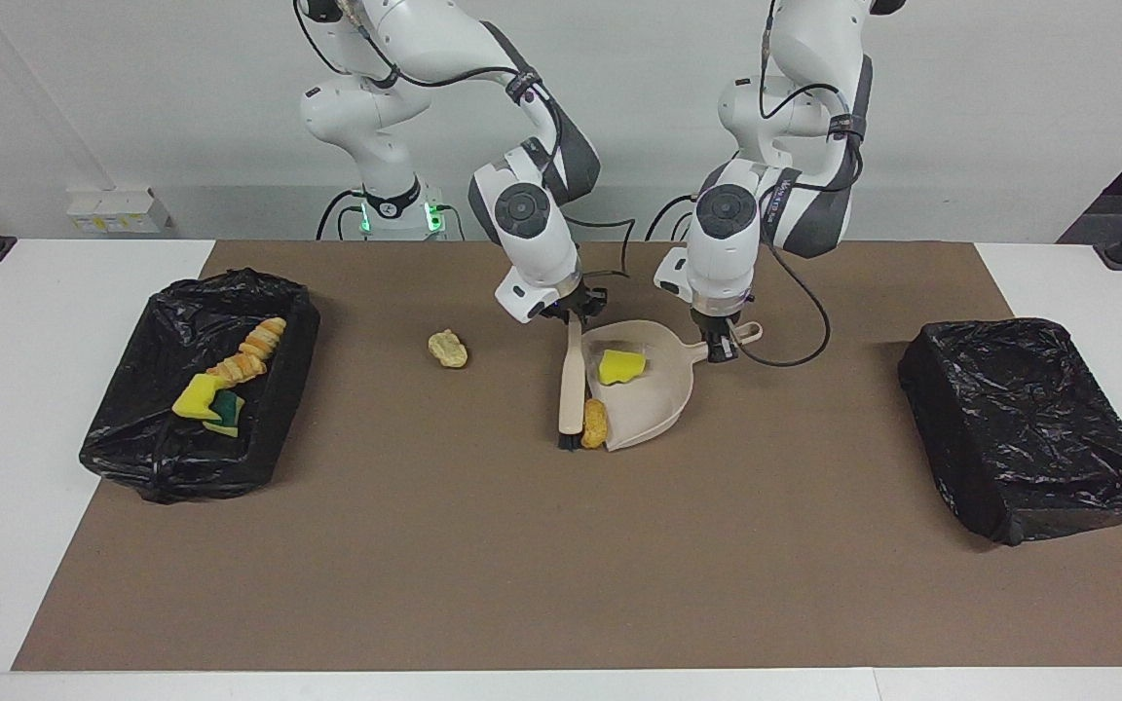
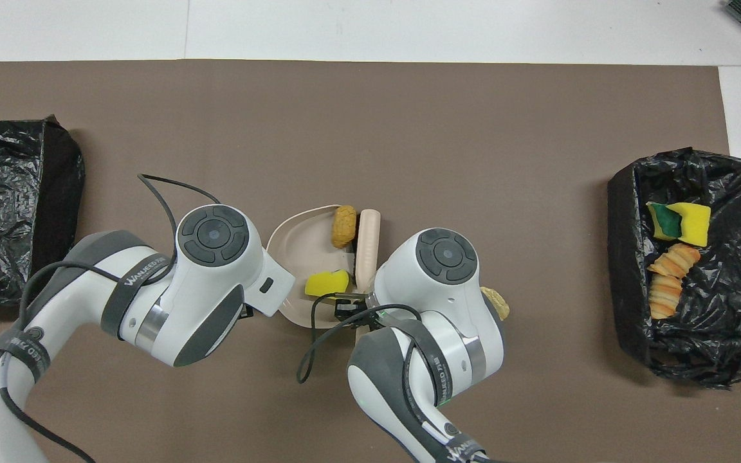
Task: Sweep and dump trash in bin
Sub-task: 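Sweep the remaining scraps toward the dustpan with the right gripper's brush, then pull the brush back toward the last bread piece with the right gripper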
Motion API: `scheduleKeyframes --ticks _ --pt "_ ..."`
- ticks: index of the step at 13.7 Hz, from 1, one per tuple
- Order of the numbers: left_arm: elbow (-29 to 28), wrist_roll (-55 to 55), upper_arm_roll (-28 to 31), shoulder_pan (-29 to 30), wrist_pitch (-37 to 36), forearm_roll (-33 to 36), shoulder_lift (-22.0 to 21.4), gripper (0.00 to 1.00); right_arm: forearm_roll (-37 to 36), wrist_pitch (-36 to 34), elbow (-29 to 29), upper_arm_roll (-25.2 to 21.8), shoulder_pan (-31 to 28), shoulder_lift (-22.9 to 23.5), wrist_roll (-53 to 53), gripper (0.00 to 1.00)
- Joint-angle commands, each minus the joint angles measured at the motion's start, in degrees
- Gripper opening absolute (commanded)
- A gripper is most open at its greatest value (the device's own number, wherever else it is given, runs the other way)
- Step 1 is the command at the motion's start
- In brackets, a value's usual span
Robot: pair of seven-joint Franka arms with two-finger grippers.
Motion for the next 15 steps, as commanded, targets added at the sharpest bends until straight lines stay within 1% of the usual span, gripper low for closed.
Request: scheduleKeyframes --ticks 1,2,4,6,8,10,12,13,14,15 --pt "-2.07 0.38 0.11 0.42 2.57 0.57 -1.48 0.0 6.96 1.77 2.64 0.59 0.46 1.43 -2.1 0.0" --pt "-1.99 0.38 0.11 0.42 2.75 0.57 -1.4 0.0 9.16 1.77 4.21 0.59 0.47 1.87 -1.67 0.0" --pt "-1.89 0.38 0.2 0.69 3.45 0.48 -1.22 0.0 9.62 0.81 4.67 0.59 0.82 1.44 -1.57 0.0" --pt "-1.81 0.38 0.2 0.69 3.45 0.57 -1.22 0.0 8.92 -3.91 4.58 -0.02 -0.32 -1.36 -1.22 0.0" --pt "-1.81 0.29 0.2 0.69 3.54 0.48 -1.22 0.0 7.43 -10.06 3.8 -0.21 -3.91 -5.4 -1.22 0.0" --pt "-1.81 0.38 0.2 0.69 3.63 0.48 -1.22 0.0 1.13 -19.01 3.53 -0.12 -8.56 -8.13 -1.83 0.0" --pt "-1.81 0.38 0.2 0.69 3.63 0.48 -1.22 0.0 -5.64 -25.62 3.09 -0.12 -11.21 -9.98 -1.92 0.0" --pt "-1.81 0.38 0.2 0.69 3.63 0.48 -1.22 0.0 -9.15 -27.74 2.3 -0.12 -12.88 -10.6 -1.4 0.0" --pt "-1.81 0.38 0.2 0.69 3.54 0.57 -1.22 0.0 -12.93 -29.24 0.12 -0.2 -14.63 -11.65 -1.83 0.0" --pt "-1.81 0.38 0.2 0.69 3.28 0.48 -1.22 0.0 -17.49 -30.04 -2.77 0.14 -16.56 -13.66 -1.92 0.0"
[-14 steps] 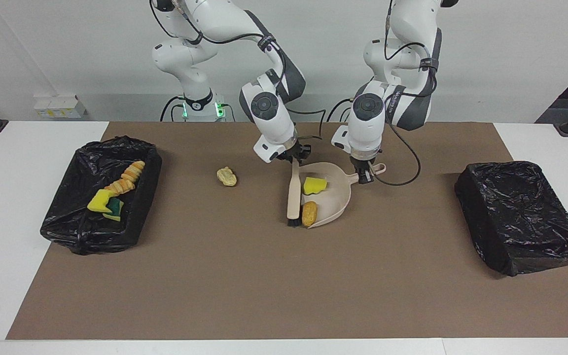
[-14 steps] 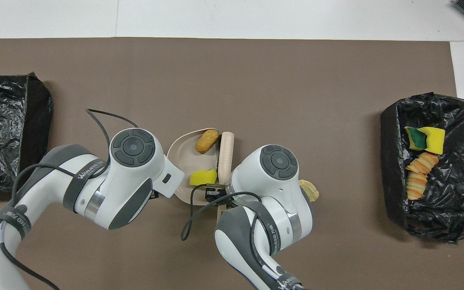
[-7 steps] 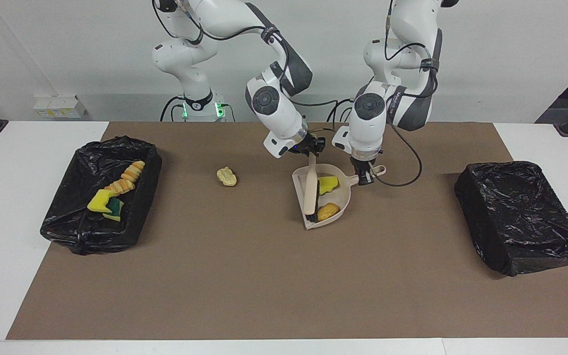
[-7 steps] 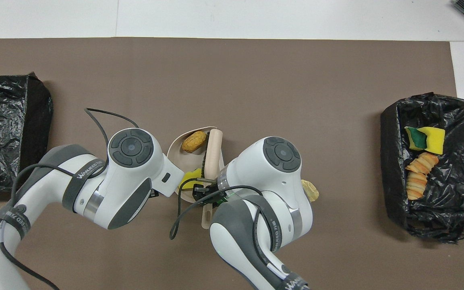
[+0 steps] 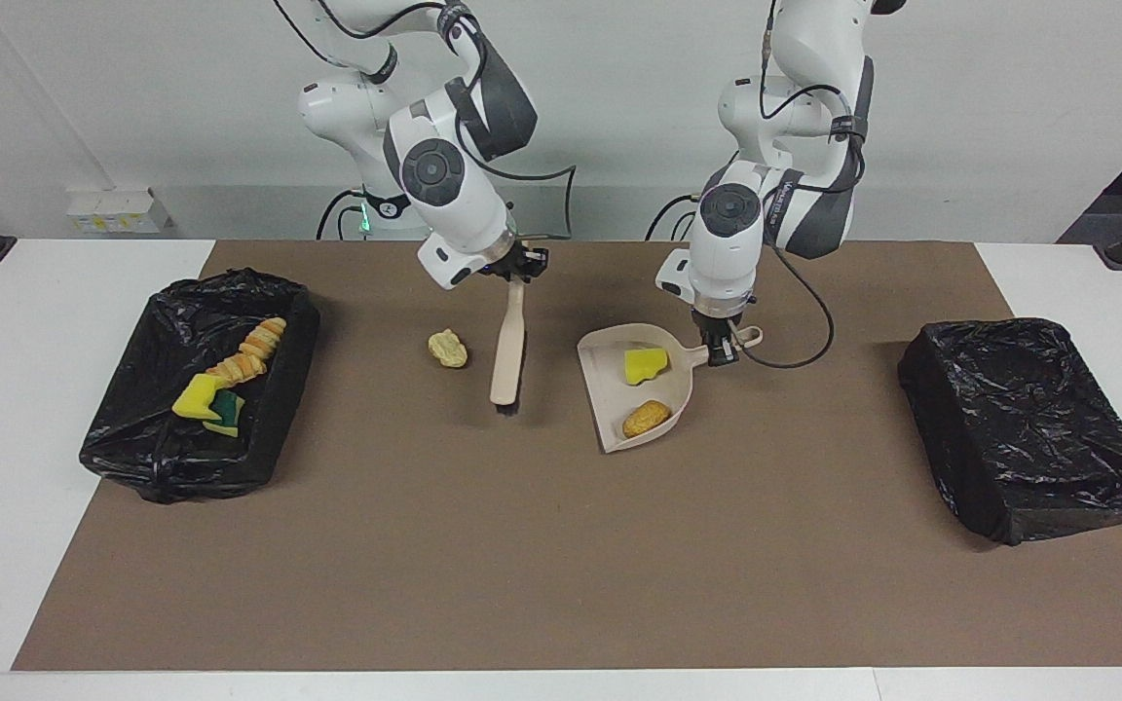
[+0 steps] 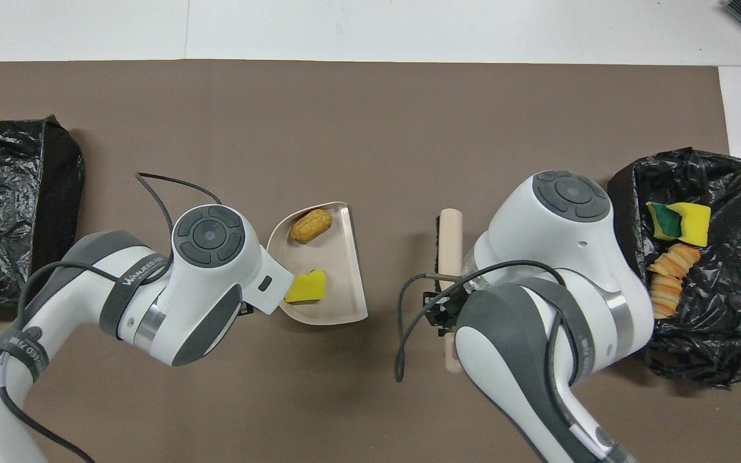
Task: Sweep and dump trash in bin
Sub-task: 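Pull the brush back toward the last bread piece with the right gripper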
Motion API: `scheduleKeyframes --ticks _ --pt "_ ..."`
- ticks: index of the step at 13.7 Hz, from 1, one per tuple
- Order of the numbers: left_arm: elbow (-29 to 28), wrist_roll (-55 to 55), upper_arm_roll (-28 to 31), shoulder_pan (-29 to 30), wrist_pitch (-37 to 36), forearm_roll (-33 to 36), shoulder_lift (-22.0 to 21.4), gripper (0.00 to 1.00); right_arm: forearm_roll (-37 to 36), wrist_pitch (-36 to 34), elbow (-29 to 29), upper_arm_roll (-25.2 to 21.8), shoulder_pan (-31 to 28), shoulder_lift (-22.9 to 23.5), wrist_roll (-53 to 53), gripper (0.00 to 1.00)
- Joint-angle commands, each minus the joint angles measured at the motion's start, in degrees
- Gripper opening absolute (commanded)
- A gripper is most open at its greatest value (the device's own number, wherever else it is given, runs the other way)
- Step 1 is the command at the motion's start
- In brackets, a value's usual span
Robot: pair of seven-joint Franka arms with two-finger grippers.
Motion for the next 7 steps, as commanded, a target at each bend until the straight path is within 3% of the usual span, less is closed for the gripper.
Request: scheduleKeyframes --ticks 1,3,7 --pt "-1.65 0.05 0.06 0.46 1.09 0.57 -1.3 0.0 -9.56 -0.67 -9.25 0.85 -3.18 -5.65 -1.21 0.0" --pt "-1.91 -0.13 0.06 -0.15 0.29 0.48 -1.65 0.0 -13.36 0.73 -16.36 0.85 -3.44 -10.48 0.37 0.0" --pt "-2.0 -4.59 -0.91 -1.65 -1.82 0.57 -2.44 0.0 -13.82 13.55 -36.59 1.02 -3.27 -23.93 2.05 0.0"
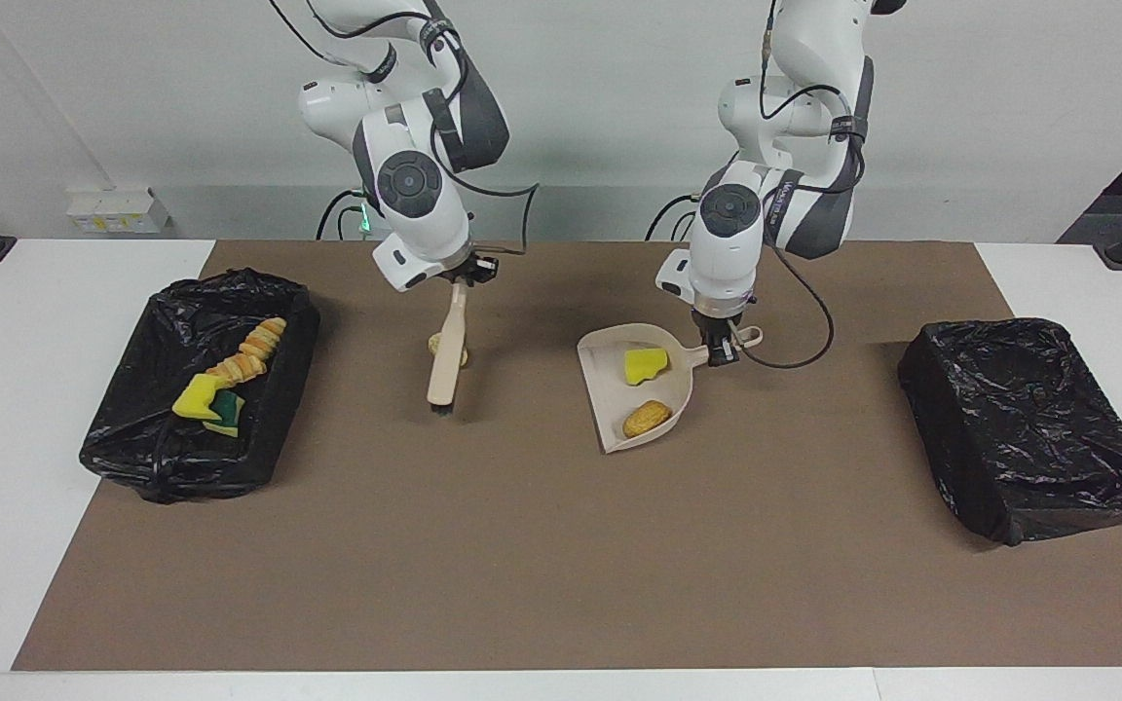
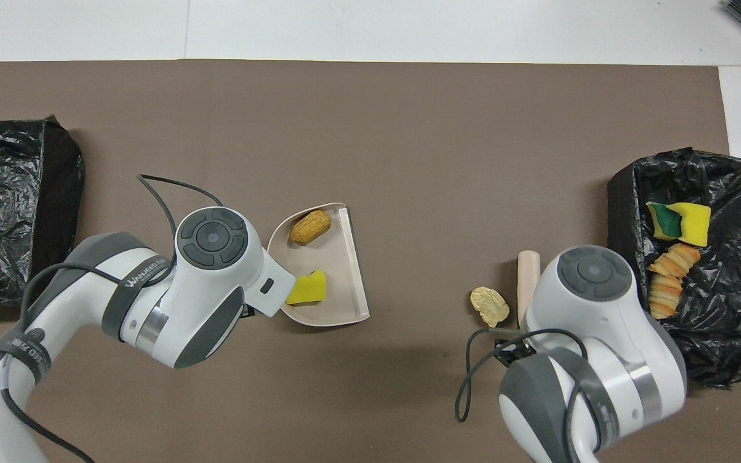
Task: Sweep and dump trash in bin
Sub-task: 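Pull the brush back toward the last bread piece with the right gripper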
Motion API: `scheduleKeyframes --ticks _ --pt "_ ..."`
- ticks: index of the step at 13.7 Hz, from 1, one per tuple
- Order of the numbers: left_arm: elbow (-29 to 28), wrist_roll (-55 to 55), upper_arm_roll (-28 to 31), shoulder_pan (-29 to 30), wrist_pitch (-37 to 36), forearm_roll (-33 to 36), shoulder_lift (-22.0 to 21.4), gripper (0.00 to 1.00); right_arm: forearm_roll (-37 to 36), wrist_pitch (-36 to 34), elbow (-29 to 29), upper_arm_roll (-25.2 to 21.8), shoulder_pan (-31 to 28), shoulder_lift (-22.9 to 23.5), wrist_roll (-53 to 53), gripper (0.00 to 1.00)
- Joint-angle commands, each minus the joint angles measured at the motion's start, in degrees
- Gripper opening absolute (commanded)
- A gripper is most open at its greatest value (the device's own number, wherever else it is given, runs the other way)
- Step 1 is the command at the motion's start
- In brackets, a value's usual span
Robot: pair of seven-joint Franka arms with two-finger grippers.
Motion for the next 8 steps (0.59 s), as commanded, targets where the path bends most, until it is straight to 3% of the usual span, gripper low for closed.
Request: scheduleKeyframes --ticks 1,3,5,8 --pt "-1.75 -4.68 -1.39 -1.35 -1.46 0.57 -2.3 0.0 -1.2 5.66 -12.18 0.8 -0.29 -10.65 1.16 0.0" --pt "-1.75 -4.96 -1.76 -1.26 -1.56 0.57 -2.3 0.0 -0.68 6.8 -12.1 0.97 0.58 -9.61 1.24 0.0" --pt "-1.84 -4.96 -1.76 -1.17 -1.21 0.57 -2.21 0.0 -0.15 11.97 -11.4 0.97 4.35 -6.19 4.65 0.0" --pt "-1.93 -4.96 -1.76 -1.17 -1.29 0.57 -2.3 0.0 0.72 13.57 -6.93 1.06 8.75 0.48 6.25 0.0"
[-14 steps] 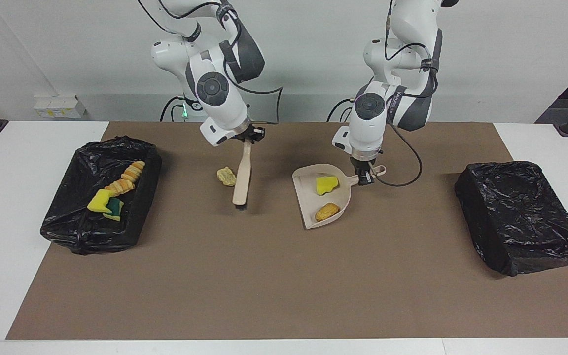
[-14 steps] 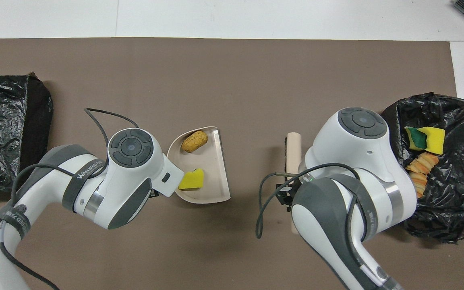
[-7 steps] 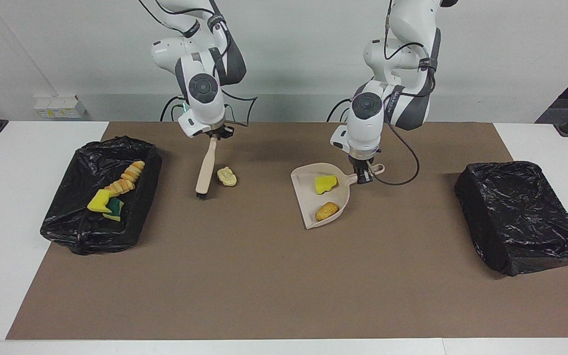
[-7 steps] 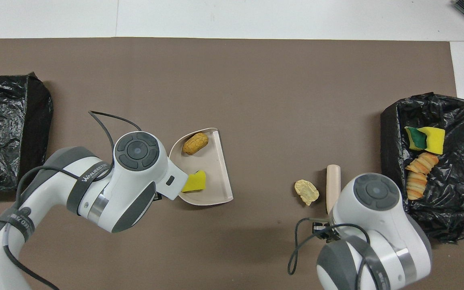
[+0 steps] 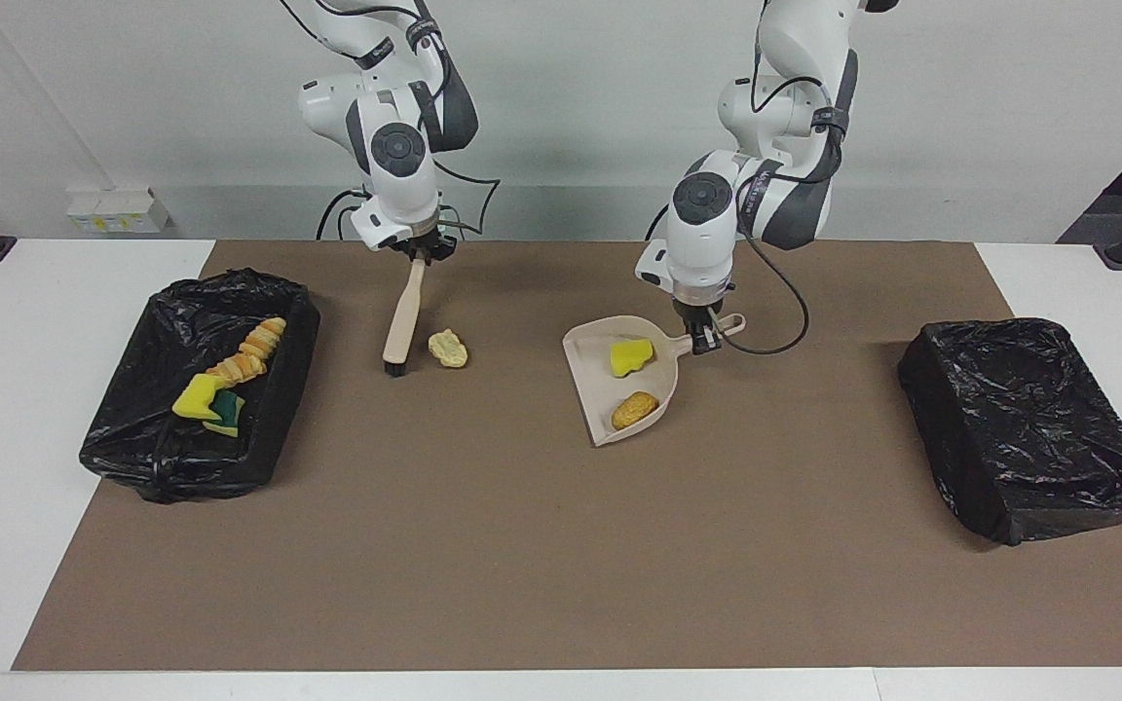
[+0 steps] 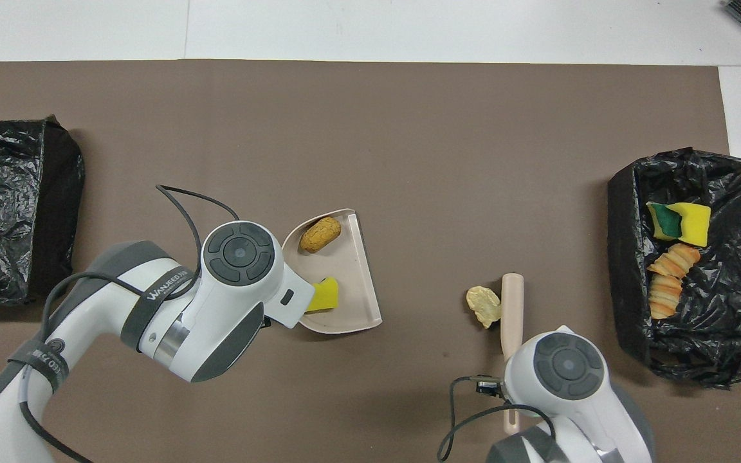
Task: Sweep and dump trash in bin
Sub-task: 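Pull the brush back toward the last bread piece with the right gripper, then brush the bread piece into the dustpan held by the left gripper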
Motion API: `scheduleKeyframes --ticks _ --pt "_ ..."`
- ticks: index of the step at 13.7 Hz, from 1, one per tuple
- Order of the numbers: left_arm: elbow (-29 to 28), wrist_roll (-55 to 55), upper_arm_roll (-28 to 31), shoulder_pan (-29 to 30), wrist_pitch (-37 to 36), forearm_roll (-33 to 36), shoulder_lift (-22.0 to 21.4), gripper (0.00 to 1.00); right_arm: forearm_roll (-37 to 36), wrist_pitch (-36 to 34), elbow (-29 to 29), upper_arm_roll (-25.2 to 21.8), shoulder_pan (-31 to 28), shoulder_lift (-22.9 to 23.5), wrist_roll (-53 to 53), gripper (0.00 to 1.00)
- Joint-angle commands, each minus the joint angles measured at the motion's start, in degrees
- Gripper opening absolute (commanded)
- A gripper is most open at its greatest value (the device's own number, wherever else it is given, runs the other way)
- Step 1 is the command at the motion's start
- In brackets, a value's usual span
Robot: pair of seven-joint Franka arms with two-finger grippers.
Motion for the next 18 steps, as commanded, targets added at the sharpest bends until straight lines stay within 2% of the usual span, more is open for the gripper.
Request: scheduleKeyframes --ticks 1,3,6,8,11,13,16,18 --pt "-2.0 -0.88 0.35 -0.41 -0.21 0.48 -1.73 0.0 2.88 0.86 6.18 0.42 2.56 7.19 1.58 0.0" --pt "-2.09 -0.88 0.35 -0.41 -0.39 0.57 -1.82 0.0 5.09 1.38 8.92 0.51 4.41 10.1 0.97 0.0" --pt "-2.44 -0.79 0.35 -0.14 -0.56 0.57 -1.99 0.0 14.39 3.66 15.85 0.59 8.98 16.68 -0.69 0.0" --pt "-2.44 -0.7 0.35 -0.06 -0.56 0.57 -1.99 0.0 22.36 7.86 17.71 0.6 10.48 19.24 -6.12 0.0" --pt "-2.44 -0.7 0.35 0.03 -0.48 0.57 -1.99 0.0 29.95 8.5 18.94 0.6 11.36 19.25 -24.13 0.0" --pt "-2.44 -0.79 0.35 0.03 -0.3 0.57 -1.99 0.0 35.48 7.89 20.96 0.51 11.01 18.82 -26.28 0.0" --pt "-2.44 -0.62 0.35 0.12 -0.39 0.48 -1.99 0.0 36.12 3.43 22.02 -0.19 9.88 17.32 -25.4 0.0" --pt "-2.44 -0.35 0.35 0.12 -0.39 0.48 -1.91 0.0 35.07 -1.84 22.9 -0.2 6.02 15.83 -25.31 0.0"
